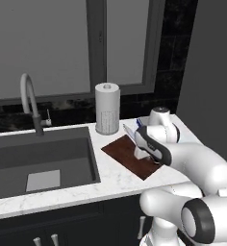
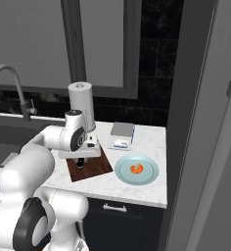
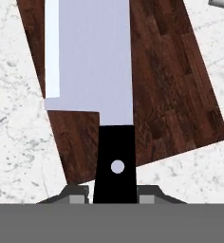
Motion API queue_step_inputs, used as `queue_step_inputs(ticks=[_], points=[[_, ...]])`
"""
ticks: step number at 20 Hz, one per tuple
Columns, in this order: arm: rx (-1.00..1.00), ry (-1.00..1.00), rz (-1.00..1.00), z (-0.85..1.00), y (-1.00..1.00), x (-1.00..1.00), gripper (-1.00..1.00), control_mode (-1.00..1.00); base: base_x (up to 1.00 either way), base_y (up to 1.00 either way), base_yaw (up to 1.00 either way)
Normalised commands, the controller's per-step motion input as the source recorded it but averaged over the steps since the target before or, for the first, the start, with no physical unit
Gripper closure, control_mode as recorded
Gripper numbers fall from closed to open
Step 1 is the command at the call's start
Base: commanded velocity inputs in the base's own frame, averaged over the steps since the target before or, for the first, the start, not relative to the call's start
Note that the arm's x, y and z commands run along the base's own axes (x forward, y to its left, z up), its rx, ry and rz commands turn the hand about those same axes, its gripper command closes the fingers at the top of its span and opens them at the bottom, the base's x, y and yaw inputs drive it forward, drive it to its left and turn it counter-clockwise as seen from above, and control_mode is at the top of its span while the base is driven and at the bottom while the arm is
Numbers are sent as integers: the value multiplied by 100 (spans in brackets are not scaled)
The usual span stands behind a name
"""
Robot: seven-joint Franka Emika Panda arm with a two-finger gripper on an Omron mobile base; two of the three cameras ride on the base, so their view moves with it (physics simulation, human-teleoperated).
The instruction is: Pick up the knife from the drawer and place it on the cutting board. Then place the meat from the plate to the cutting board.
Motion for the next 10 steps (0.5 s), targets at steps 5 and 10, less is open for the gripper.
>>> queue_step_inputs(ticks=[5,10], points=[[0,6,9,-32,15,49,100,-100,0,0,0],[0,14,3,-31,13,21,100,-100,0,0,0]])
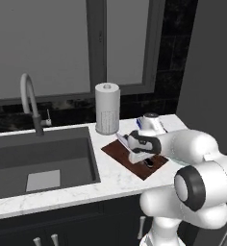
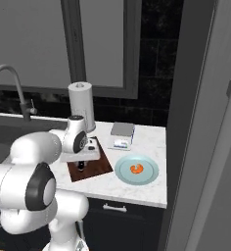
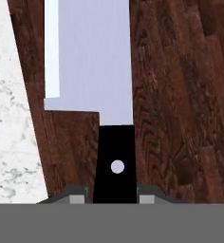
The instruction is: Pick up the knife from the drawer and place it on the cutting board. Then place the meat from the plate to the cutting board.
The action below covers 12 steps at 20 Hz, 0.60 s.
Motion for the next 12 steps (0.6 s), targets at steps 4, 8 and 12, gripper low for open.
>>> queue_step_inputs(ticks=[4,8,12], points=[[0,14,0,-12,17,0,100,-100,0,0,0],[0,9,0,-27,7,0,100,-100,0,0,0],[0,3,0,-29,0,0,100,-100,0,0,0]])
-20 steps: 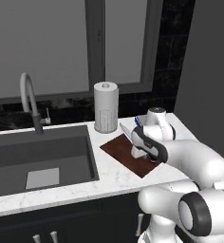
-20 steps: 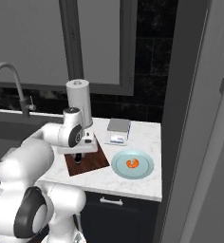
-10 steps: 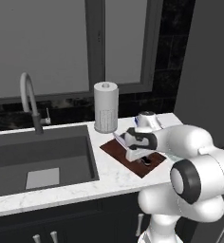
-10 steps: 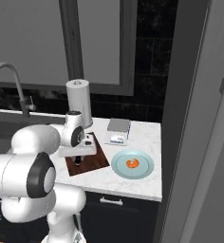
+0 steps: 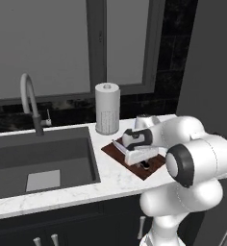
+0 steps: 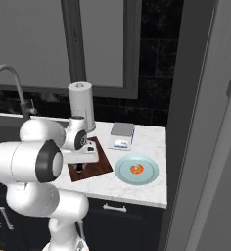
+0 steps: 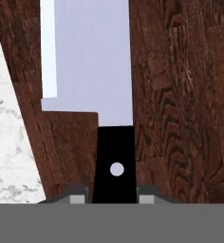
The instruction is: Pick up the knife from the drawer and place it on the cutting board. Then place the meat from the plate to the cutting board.
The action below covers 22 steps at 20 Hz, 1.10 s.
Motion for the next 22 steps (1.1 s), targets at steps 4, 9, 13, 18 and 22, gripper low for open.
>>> queue_step_inputs(ticks=[4,9,13,18,22], points=[[0,0,0,-22,3,0,100,-100,0,0,0],[0,0,0,-5,12,0,-100,-100,0,0,0],[0,-4,0,0,1,0,-100,-100,0,0,0],[0,-4,0,20,-1,0,-100,-100,0,0,0],[0,-2,0,55,-25,0,-100,-100,0,0,0]])
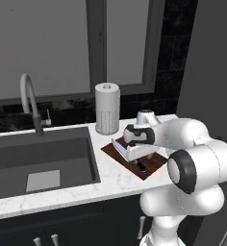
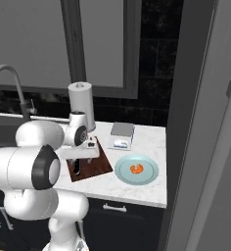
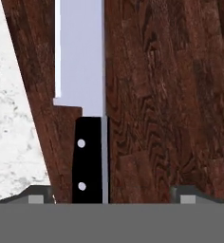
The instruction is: Pick up the knife from the drawer and place it on the cutting board. Then place the meat from the plate to the cutting board.
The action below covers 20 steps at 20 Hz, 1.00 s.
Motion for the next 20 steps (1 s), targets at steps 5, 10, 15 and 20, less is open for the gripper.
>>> queue_step_inputs(ticks=[5,10,15,20], points=[[1,-2,-13,42,-72,0,-100,-100,0,0,0],[6,0,-27,17,-100,0,-100,-100,0,0,0],[3,0,-14,7,-94,20,-100,-100,0,0,0],[0,0,7,2,-63,9,-100,-100,0,0,0]])
